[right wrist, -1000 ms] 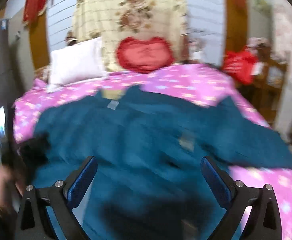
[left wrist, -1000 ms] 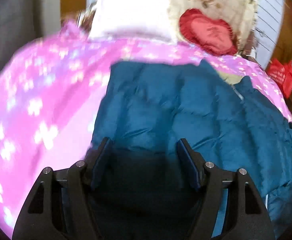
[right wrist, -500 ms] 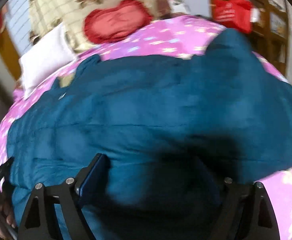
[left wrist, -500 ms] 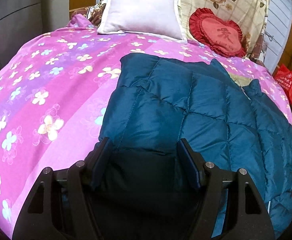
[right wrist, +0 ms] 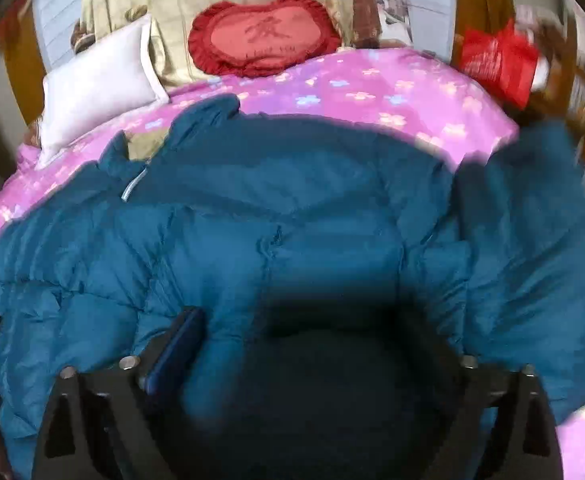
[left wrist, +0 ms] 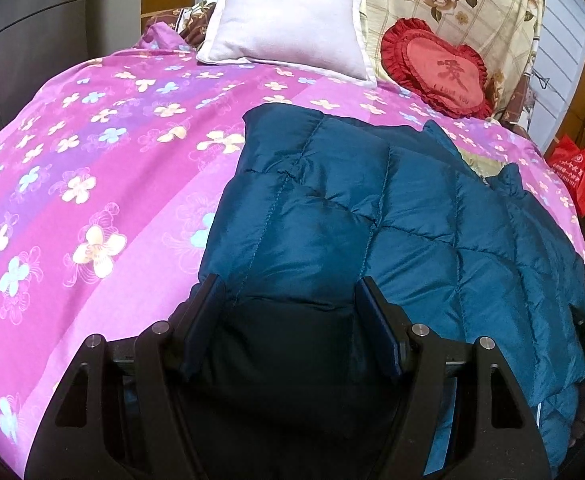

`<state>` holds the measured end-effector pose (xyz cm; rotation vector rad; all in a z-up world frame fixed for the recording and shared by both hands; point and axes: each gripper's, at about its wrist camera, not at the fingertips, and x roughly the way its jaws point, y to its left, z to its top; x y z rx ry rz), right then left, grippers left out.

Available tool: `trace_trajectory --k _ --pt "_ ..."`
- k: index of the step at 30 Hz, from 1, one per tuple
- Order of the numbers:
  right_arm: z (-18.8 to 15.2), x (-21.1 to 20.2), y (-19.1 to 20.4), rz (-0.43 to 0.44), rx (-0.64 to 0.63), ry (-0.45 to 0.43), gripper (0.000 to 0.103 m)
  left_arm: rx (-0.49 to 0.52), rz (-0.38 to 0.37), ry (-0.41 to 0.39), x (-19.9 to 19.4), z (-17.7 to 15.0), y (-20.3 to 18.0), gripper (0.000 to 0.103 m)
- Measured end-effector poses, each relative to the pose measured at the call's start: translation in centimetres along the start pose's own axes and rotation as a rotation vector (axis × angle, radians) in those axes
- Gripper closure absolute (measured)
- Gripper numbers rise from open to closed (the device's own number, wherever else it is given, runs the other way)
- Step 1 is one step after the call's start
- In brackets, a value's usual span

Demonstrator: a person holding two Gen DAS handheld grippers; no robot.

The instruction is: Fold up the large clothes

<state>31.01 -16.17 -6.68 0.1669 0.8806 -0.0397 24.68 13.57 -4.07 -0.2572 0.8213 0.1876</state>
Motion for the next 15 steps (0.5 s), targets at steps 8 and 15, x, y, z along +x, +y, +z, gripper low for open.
trace_trajectory --k 8,15 --pt "0.5 -3.6 0.5 -0.045 -0.006 -0.020 0.004 -0.006 0.007 0.002 0.1 0.0 -0.1 0.034" --pt "-3.4 -2.8 2.8 0.012 -0.104 0.066 0.000 -0.015 0.008 0.003 0.2 0.0 0.1 0.034"
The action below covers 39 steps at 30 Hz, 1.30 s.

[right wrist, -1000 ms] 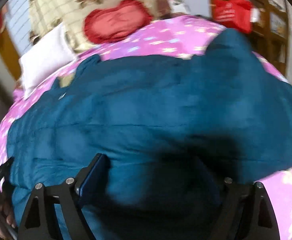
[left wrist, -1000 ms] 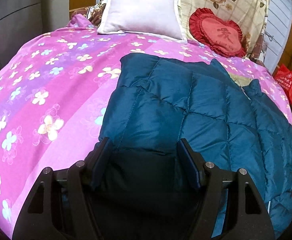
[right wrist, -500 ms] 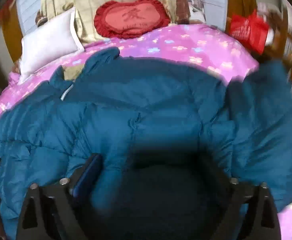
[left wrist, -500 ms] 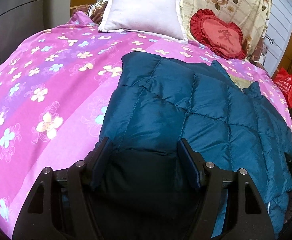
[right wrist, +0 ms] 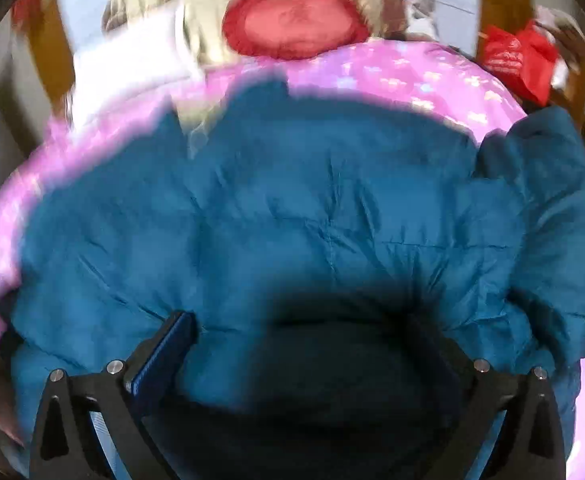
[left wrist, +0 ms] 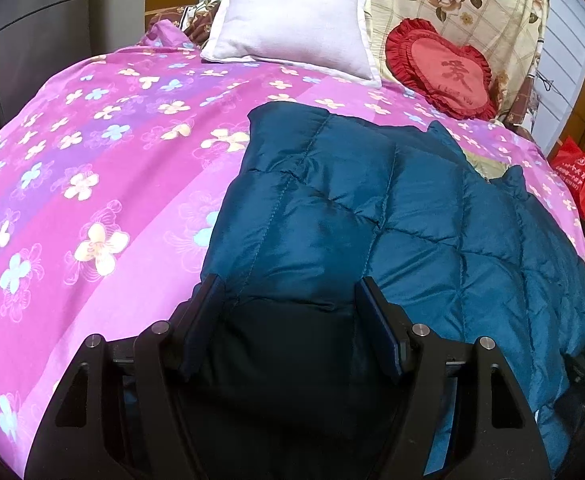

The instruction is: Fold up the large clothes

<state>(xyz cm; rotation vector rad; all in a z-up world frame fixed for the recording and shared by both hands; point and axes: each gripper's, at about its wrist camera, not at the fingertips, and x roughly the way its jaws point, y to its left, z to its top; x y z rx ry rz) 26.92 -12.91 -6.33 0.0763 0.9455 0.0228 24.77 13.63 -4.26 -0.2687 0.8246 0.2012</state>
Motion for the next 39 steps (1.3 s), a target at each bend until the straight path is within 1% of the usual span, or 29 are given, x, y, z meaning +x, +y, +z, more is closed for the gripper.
trace_trajectory --k 2,3,4,5,6,8,9,10,12,14,16,17,18,19,20,22,23,24,26,28,29,31,32,33,34,36,37,38,39 --pt "0.3 -1.2 -0.9 0.009 0.040 0.010 0.001 0.001 0.003 0.002 0.0 0.0 0.0 0.034" --pt "0.6 -2.4 -1.8 0.005 0.063 -0.014 0.001 0.001 0.004 0.002 0.0 0.0 0.0 0.034" --pt "0.8 -4.5 -3.3 -0.023 0.086 -0.083 0.001 0.001 0.004 0.002 0.0 0.0 0.0 0.034" --pt "0.8 -6.0 -4.6 -0.052 0.098 -0.132 0.001 0.000 0.002 0.002 0.0 0.0 0.0 0.034" --pt "0.7 -7.9 -6.9 -0.106 0.116 -0.191 0.001 -0.001 0.002 0.002 0.0 0.0 0.0 0.034" --pt "0.4 -9.9 -11.2 -0.206 0.156 -0.240 0.001 0.000 0.002 0.001 0.0 0.0 0.0 0.034" --pt "-0.2 -10.9 -14.3 -0.271 0.188 -0.254 0.001 0.000 0.003 0.002 0.0 0.0 0.0 0.034" --pt "-0.4 -11.5 -16.7 -0.318 0.216 -0.255 0.001 0.000 0.003 0.002 0.0 0.0 0.0 0.034" --pt "-2.2 -12.9 -23.4 -0.411 0.310 -0.244 0.001 0.002 0.004 0.002 0.0 0.0 0.0 0.034" --pt "-4.4 -13.7 -30.3 -0.435 0.426 -0.207 0.001 0.000 0.002 0.002 0.0 0.0 0.0 0.034" --pt "-7.1 -14.9 -35.8 -0.452 0.539 -0.194 0.001 0.002 0.005 0.002 0.0 0.0 0.0 0.034" --pt "-7.8 -14.9 -37.7 -0.442 0.578 -0.188 0.001 0.002 0.005 0.001 -0.1 0.0 0.0 0.034" --pt "-8.8 -14.9 -40.2 -0.410 0.636 -0.175 0.001 0.002 0.006 0.001 -0.1 0.0 0.0 0.034" --pt "-9.9 -14.8 -42.3 -0.359 0.692 -0.158 0.001 0.002 0.006 0.001 -0.1 0.0 0.0 0.034" --pt "-10.0 -14.2 -44.0 -0.315 0.733 -0.149 0.001 0.002 0.005 0.002 -0.1 0.0 0.0 0.034" --pt "-11.0 -13.6 -46.6 -0.224 0.820 -0.167 0.001 0.002 0.005 0.001 -0.1 0.0 0.0 0.034" --pt "-11.5 -13.7 -47.5 -0.203 0.844 -0.167 0.000 0.002 0.005 0.002 -0.1 0.0 0.0 0.034" --pt "-11.5 -13.6 -48.1 -0.218 0.844 -0.161 0.001 0.002 0.006 0.002 -0.1 0.0 0.0 0.034" --pt "-11.9 -12.7 -48.2 -0.196 0.830 -0.107 0.000 0.002 0.005 0.002 -0.1 0.0 0.0 0.034" --pt "-11.0 -11.1 -48.2 -0.214 0.768 -0.027 0.000 0.003 0.007 0.002 -0.1 0.0 -0.1 0.034" --pt "-11.0 -10.6 -48.4 -0.211 0.764 -0.013 0.000 0.003 0.006 0.002 -0.1 0.0 0.0 0.034" --pt "-10.4 -10.2 -48.6 -0.196 0.761 -0.016 0.001 0.002 0.005 0.002 -0.1 0.0 0.0 0.034" --pt "-10.4 -10.3 -48.4 -0.204 0.741 -0.028 0.011 0.003 0.006 0.002 -0.1 0.0 0.0 0.034" --pt "-9.8 -10.7 -47.6 -0.227 0.685 -0.071 0.027 0.003 0.007 0.002 -0.1 0.0 0.0 0.034" --pt "-9.2 -10.8 -46.4 -0.275 0.611 -0.098 0.034 0.003 0.006 0.002 -0.1 0.0 0.0 0.034" --pt "-8.1 -10.9 -44.3 -0.349 0.505 -0.108 0.057 0.002 0.005 0.002 -0.1 0.0 0.0 0.034" --pt "-7.7 -11.0 -43.6 -0.366 0.467 -0.116 0.066 0.002 0.005 0.002 -0.1 0.0 0.0 0.034" --pt "-7.4 -11.2 -42.6 -0.365 0.425 -0.132 0.081 0.003 0.006 0.002 -0.1 0.0 0.0 0.034" --pt "-7.2 -11.6 -41.6 -0.386 0.400 -0.148 0.083 0.003 0.006 0.002 -0.1 0.0 0.0 0.034"
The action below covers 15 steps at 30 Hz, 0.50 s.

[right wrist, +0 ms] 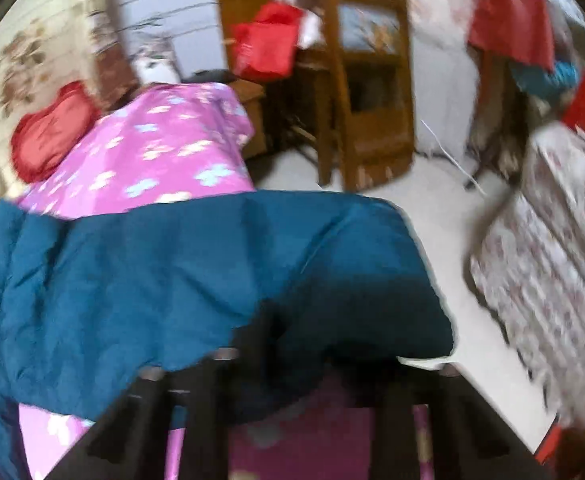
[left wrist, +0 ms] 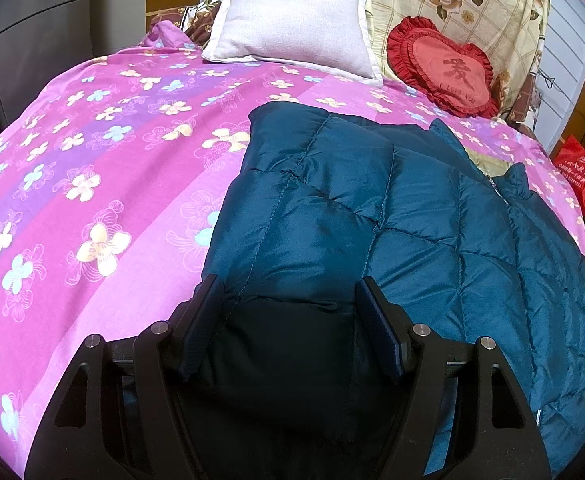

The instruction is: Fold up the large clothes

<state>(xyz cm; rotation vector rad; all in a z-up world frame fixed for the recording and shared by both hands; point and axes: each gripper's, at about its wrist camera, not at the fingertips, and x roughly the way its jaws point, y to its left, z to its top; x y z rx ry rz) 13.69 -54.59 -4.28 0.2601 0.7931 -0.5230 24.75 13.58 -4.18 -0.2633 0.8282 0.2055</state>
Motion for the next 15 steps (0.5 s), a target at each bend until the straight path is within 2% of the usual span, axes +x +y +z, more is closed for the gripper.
trace_trajectory --k 4,6,8,11,15 --pt "-0.1 -5.3 2.8 0.001 -0.047 -0.166 0.089 0.002 0.003 0.000 -0.1 0.0 0.2 0.033" --pt "-0.3 -8.4 5.5 0.011 -0.096 -0.208 0.090 0.003 0.005 0.001 -0.1 0.0 0.3 0.033" --pt "-0.8 -10.9 8.8 0.013 -0.157 -0.225 0.090 0.004 0.006 0.001 -0.1 0.0 0.3 0.033" --pt "-2.0 -14.4 15.2 0.082 -0.257 -0.241 0.090 0.015 0.018 0.005 -0.1 0.0 0.3 0.031" --pt "-5.0 -17.4 25.1 0.168 -0.377 -0.223 0.090 0.148 0.109 0.031 -1.3 0.5 -0.6 0.030"
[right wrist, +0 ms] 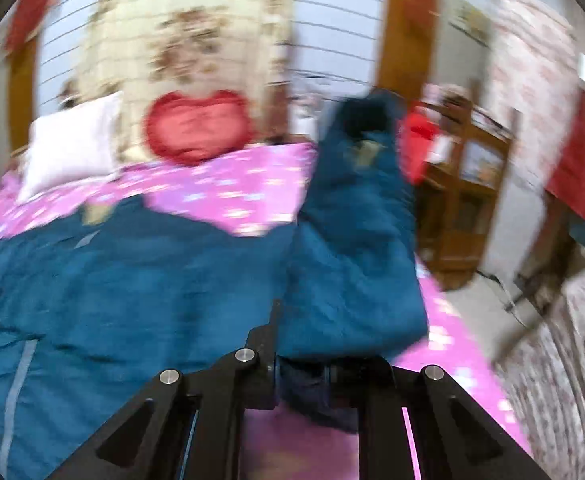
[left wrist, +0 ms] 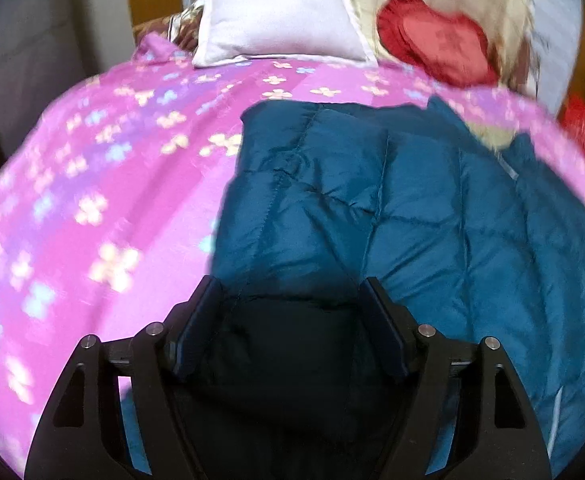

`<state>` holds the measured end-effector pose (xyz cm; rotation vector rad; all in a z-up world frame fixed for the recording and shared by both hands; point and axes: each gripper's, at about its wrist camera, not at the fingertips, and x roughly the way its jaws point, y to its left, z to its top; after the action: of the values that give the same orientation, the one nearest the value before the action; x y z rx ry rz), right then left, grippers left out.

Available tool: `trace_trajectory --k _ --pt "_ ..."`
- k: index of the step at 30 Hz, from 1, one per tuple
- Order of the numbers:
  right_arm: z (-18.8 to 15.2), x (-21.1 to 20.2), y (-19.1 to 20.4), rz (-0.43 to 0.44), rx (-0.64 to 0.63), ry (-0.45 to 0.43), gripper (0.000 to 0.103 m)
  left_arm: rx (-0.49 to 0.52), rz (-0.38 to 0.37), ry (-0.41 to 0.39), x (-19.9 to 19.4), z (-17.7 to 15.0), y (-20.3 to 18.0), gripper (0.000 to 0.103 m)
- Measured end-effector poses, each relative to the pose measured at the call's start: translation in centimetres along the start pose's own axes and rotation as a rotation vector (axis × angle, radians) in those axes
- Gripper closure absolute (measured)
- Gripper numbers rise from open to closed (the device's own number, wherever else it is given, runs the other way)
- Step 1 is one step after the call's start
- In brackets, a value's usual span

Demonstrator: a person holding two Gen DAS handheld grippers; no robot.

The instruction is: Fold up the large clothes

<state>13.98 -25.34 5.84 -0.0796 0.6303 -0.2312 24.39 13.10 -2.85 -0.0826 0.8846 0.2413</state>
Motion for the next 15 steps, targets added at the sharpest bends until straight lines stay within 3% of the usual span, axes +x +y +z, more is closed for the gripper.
trace_trajectory --k 8,10,13,15 --pt "-0.8 1.7 18.9 0.219 -0.107 0.047 0.090 -0.008 0.031 0.009 -3.8 -4.4 6.0 0.030" --pt "-1.8 2.3 23.9 0.278 -0.153 0.070 0.090 -0.029 0.008 0.024 -3.8 -5.7 6.7 0.029" --pt "-3.6 3.7 28.1 0.360 -0.180 0.129 0.089 -0.060 -0.038 0.017 -3.4 -7.5 7.4 0.023" --pt "-4.4 3.9 29.2 0.370 -0.219 0.156 0.060 -0.083 -0.056 0.018 -3.3 -7.6 7.7 0.022"
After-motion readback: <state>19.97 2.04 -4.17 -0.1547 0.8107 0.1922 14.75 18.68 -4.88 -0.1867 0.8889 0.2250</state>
